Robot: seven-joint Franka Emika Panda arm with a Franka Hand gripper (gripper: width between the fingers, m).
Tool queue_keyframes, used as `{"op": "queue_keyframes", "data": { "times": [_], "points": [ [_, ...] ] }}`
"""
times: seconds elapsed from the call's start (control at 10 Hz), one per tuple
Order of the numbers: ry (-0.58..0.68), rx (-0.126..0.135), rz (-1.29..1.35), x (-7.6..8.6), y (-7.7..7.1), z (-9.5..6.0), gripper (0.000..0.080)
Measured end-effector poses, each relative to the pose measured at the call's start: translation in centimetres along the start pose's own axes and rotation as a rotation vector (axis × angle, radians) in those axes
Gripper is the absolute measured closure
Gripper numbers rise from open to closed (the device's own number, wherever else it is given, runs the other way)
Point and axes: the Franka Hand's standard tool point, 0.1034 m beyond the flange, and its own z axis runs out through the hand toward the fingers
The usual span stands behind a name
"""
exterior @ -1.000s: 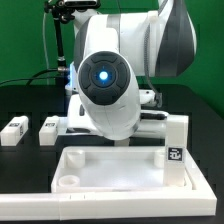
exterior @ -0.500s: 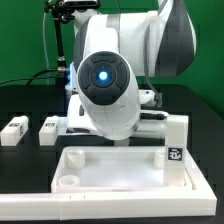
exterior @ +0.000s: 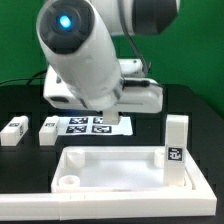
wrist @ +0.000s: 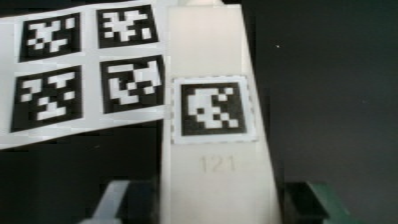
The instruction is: Assemble desk
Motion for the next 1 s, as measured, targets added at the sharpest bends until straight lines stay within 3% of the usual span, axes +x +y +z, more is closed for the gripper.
{"op": "queue_keyframes", "data": {
  "times": [0.1, 0.2, 0.4, 0.5, 0.6, 0.7, 0.8, 0.9, 1.0],
  "points": [
    [0.019, 0.01, -0.007, 0.0, 0.6, -1.4, 0.0511],
    [0.109, -0.003, -0.039, 0.8, 1.0, -3.0, 0.0511],
    [0.239, 0.002, -0.043, 1.0, 0.6, -3.2, 0.0511],
    [0.296, 0.021, -0.029, 1.2, 0.3, -3.6, 0.0511],
    [0.315, 0.087, 0.009, 1.1, -0.3, -5.0, 0.0511],
    [0.389, 0.163, 0.027, 1.1, -0.2, -8.4, 0.0511],
    [0.495, 0.214, 0.052, 1.1, 0.9, -11.5, 0.0511],
    [0.605, 0.225, 0.069, 1.1, 1.5, -13.1, 0.0511],
    [0.722, 0.214, 0.085, 1.3, 1.2, -13.5, 0.0511]
  ]
}}
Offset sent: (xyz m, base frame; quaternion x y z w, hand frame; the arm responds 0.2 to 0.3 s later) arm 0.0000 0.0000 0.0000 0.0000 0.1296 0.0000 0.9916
